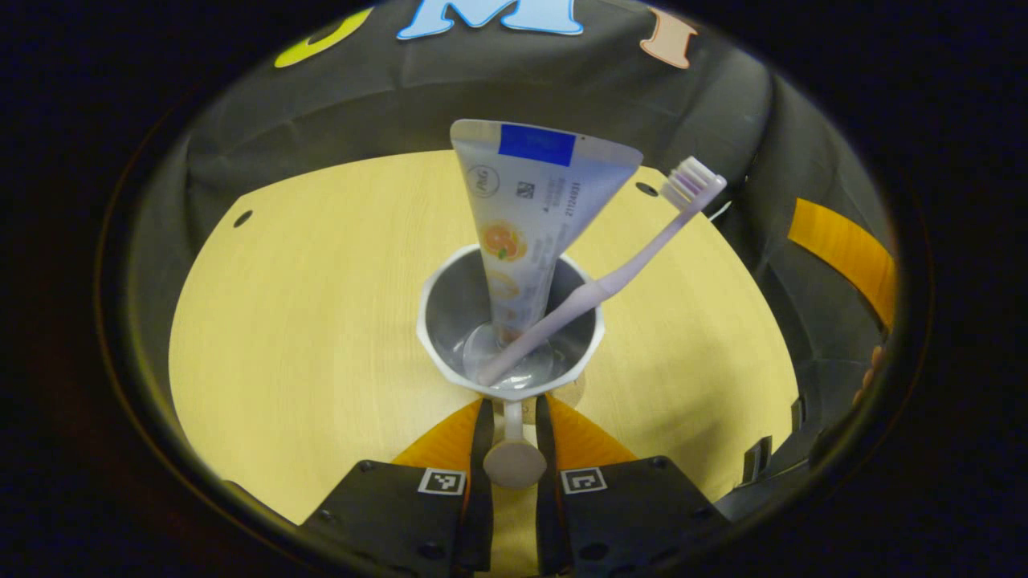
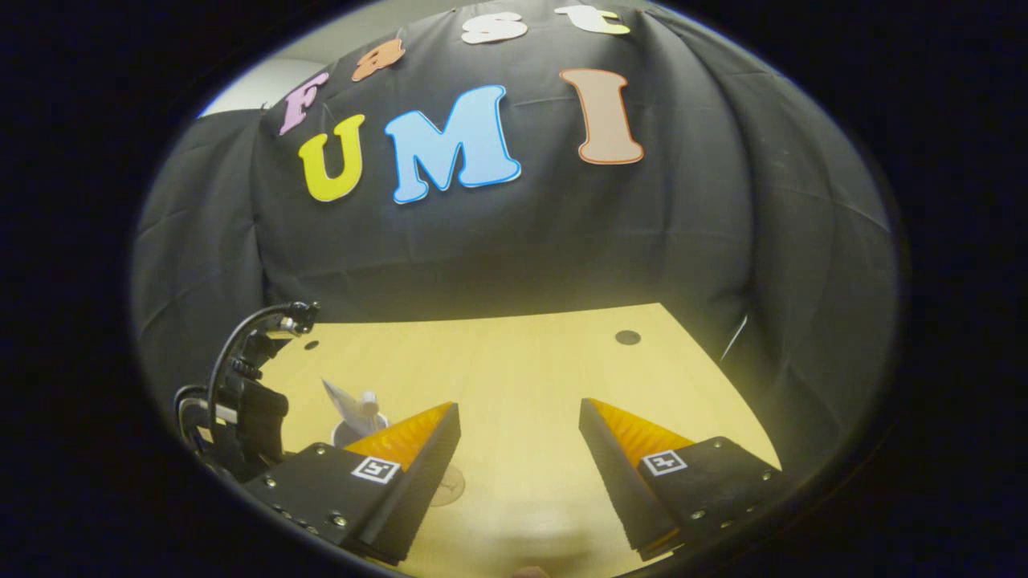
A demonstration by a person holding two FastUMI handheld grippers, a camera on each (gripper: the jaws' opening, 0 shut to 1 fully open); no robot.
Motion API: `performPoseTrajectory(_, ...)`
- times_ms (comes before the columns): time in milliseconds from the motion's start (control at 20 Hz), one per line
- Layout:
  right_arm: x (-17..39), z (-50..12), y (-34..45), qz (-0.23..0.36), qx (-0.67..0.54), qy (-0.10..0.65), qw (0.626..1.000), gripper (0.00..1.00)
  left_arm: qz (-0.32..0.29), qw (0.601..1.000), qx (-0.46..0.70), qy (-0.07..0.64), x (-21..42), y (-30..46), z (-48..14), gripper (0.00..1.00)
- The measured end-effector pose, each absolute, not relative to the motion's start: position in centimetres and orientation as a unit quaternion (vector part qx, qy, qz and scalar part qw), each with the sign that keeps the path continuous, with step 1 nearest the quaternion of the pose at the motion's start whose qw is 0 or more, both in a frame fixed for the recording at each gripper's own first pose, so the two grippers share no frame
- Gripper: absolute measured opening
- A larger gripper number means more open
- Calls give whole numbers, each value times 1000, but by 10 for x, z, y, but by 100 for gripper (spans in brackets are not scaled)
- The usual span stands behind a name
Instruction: Put the toothbrush and toothpaste on the desktop into the cup, then pick up the cup and place it on the coaster on the desktop.
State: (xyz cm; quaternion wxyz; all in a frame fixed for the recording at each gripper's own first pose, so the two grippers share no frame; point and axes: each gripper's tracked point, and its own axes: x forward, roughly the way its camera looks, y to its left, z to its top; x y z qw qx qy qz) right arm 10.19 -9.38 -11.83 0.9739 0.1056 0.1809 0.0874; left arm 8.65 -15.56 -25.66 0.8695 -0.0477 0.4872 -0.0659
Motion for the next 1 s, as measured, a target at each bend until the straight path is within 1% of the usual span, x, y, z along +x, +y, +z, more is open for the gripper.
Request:
performPoseTrajectory(400, 96, -120, -114, 83, 109, 179, 974, 94, -55, 855, -34, 514, 78, -173, -278, 28)
performPoseTrajectory(550, 90, -119, -115, 90, 107, 178, 974, 94, -47, 859, -20, 509, 79, -175, -279, 29)
performPoseTrajectory(600, 89, -120, -116, 92, 104, 178, 974, 94, -44, 859, -18, 510, 78, -175, -280, 27)
performPoseTrajectory(900, 79, -117, -118, 110, 99, 173, 974, 94, -43, 864, -29, 502, 79, -177, -279, 32)
performPoseTrajectory(950, 78, -116, -119, 111, 101, 173, 973, 94, -42, 866, -30, 498, 79, -177, -280, 35)
performPoseTrajectory(1000, 78, -116, -120, 111, 102, 172, 973, 94, -42, 869, -33, 492, 80, -177, -279, 35)
